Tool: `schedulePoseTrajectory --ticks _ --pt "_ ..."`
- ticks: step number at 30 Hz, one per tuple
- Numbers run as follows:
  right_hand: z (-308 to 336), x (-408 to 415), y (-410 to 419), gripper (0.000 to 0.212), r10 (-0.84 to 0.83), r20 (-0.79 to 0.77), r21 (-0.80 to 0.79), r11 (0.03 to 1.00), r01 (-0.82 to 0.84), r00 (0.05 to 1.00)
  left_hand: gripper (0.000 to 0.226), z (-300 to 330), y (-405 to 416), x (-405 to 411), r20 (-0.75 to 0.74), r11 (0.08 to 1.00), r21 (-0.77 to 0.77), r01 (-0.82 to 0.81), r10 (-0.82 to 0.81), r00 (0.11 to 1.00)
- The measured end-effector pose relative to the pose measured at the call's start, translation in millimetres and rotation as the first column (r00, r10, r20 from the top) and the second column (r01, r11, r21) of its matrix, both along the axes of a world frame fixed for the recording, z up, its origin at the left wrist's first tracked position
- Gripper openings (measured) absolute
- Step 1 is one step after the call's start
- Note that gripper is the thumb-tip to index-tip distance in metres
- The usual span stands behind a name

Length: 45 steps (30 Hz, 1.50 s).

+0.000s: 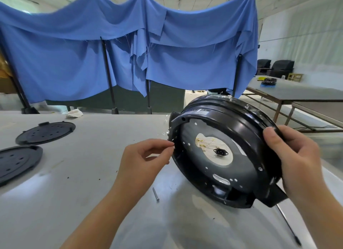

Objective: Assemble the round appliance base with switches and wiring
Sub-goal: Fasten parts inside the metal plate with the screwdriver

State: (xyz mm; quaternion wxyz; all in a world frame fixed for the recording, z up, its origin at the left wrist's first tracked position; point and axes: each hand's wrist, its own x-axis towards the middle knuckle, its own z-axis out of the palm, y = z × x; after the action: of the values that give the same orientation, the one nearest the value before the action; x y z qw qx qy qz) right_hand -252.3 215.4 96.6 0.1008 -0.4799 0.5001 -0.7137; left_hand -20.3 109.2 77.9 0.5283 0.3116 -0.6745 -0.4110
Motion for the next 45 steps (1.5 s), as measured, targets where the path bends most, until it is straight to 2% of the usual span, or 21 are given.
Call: schedulePoseTrajectory --ticks 3,6,10,13,18,22,29,35,41,45 --pt "2.5 -5.1 -0.2 0.044 0.091 0.128 0.04 0.994 -0.097 0.988 0.024 3.4 4.9 -0.2 -0.064 0.998 -0.059 -0.035 0.031 0.997" --pt "4.5 -10.7 1.3 0.035 0.149 0.21 0.065 0.984 -0.166 0.966 0.025 6.2 11.3 -0.4 -0.088 0.986 -0.148 -0.081 0.068 0.994" --pt "9.4 -16.1 3.8 0.034 0.187 0.293 0.112 0.967 -0.228 0.938 0.028 12.9 20.5 0.0 -0.113 0.951 -0.281 -0.128 0.1 0.989" --pt "12.8 -15.2 4.8 0.032 0.204 0.379 0.164 0.945 -0.282 0.903 0.021 18.7 27.4 -2.0 -0.139 0.918 -0.365 -0.153 0.109 0.984" --pt "17.4 -9.1 5.8 0.029 0.247 0.535 0.177 0.902 -0.393 0.808 0.014 33.9 32.8 -8.8 -0.124 0.844 -0.496 -0.204 0.164 0.979" --pt "17.1 -10.2 5.3 0.027 0.248 0.591 0.173 0.891 -0.42 0.768 0.011 51.7 31.2 -12.4 -0.04 0.765 -0.606 -0.217 0.244 0.969" --pt "12.7 -11.4 4.6 0.025 0.33 0.541 0.14 0.871 -0.47 0.774 0.006 61.7 29.7 -20.4 0.078 0.644 -0.743 -0.18 0.351 0.933" --pt "6.6 -17.8 0.6 0.026 0.351 0.439 0.151 0.878 -0.453 0.827 0.01 61.2 26.5 -17.7 0.155 0.573 -0.807 -0.147 0.445 0.882" --pt "5.3 -20.7 1.7 0.029 0.354 0.408 0.164 0.879 -0.449 0.842 0.009 64.3 25.8 -15.0 0.192 0.575 -0.81 -0.111 0.44 0.877" --pt "6.7 -22.5 3.6 0.035 0.339 0.377 0.175 0.888 -0.426 0.862 0.005 72.3 22.4 -9.0 0.241 0.68 -0.73 -0.075 0.358 0.902"
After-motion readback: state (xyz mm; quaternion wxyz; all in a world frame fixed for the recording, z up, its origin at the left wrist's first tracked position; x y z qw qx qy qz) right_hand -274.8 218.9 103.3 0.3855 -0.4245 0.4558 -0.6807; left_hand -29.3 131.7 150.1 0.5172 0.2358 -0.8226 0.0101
